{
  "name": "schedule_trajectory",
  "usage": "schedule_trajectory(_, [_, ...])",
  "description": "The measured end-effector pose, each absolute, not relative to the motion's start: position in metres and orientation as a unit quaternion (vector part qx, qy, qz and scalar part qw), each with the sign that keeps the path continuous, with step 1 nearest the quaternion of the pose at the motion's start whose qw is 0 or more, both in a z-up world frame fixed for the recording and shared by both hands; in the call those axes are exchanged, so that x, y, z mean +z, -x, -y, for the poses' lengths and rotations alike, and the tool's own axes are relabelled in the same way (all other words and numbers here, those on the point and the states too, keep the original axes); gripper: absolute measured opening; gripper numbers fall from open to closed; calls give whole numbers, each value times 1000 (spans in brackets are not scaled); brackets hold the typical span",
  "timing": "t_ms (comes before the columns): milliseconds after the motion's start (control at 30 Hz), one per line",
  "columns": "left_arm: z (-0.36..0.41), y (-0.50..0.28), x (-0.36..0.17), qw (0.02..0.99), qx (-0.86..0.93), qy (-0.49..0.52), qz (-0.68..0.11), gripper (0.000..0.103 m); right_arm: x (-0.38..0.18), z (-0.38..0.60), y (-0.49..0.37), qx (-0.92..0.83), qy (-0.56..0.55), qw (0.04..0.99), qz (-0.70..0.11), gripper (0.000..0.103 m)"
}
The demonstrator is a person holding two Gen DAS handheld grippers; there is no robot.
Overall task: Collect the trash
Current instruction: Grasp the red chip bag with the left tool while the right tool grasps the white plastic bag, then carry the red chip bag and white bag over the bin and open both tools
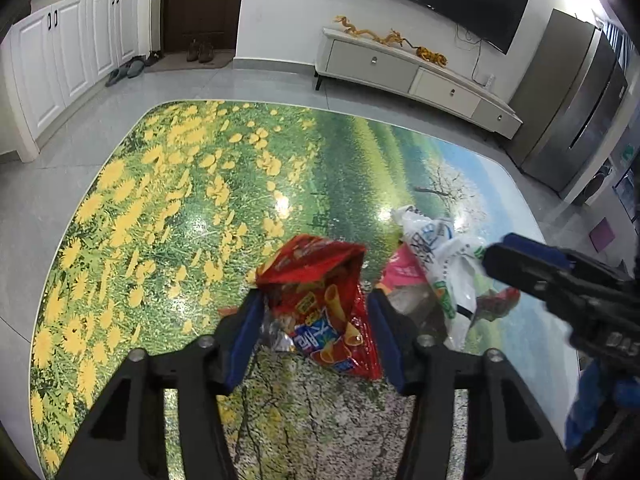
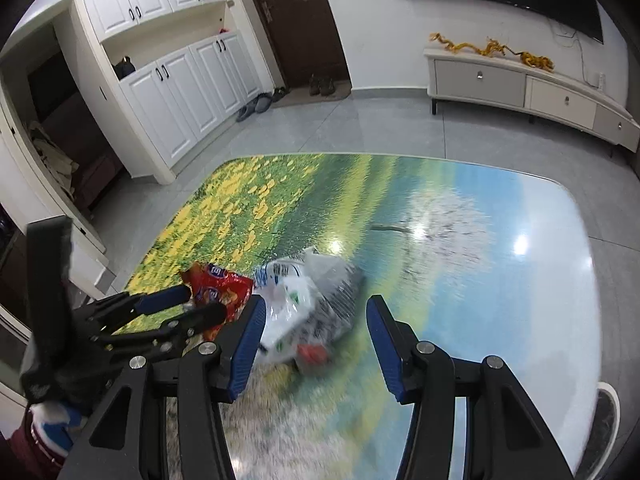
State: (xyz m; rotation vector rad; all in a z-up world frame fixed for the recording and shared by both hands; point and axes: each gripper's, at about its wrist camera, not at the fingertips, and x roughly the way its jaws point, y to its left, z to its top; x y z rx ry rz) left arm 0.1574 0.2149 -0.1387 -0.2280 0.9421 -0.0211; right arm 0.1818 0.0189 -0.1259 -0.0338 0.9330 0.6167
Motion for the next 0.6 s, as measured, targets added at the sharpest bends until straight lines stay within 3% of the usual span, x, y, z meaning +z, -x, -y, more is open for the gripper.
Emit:
schedule_trajectory(100, [-218, -160, -142, 882, -13, 114, -457, 36, -140, -26, -192, 295, 8, 834, -467, 47])
schedule_trajectory(167, [-220, -162, -146, 880, -16, 116, -460, 25, -148, -26, -194, 299, 1, 828, -475, 31])
schedule_trajectory(233, [-222, -161, -149, 880, -18, 120, -460, 19, -150, -16, -194, 303, -19, 827, -473, 23])
schedule_trajectory(600, [-219, -149, -141, 886, -18, 128, -446, 9, -145, 66, -190, 271, -129, 840, -452, 19])
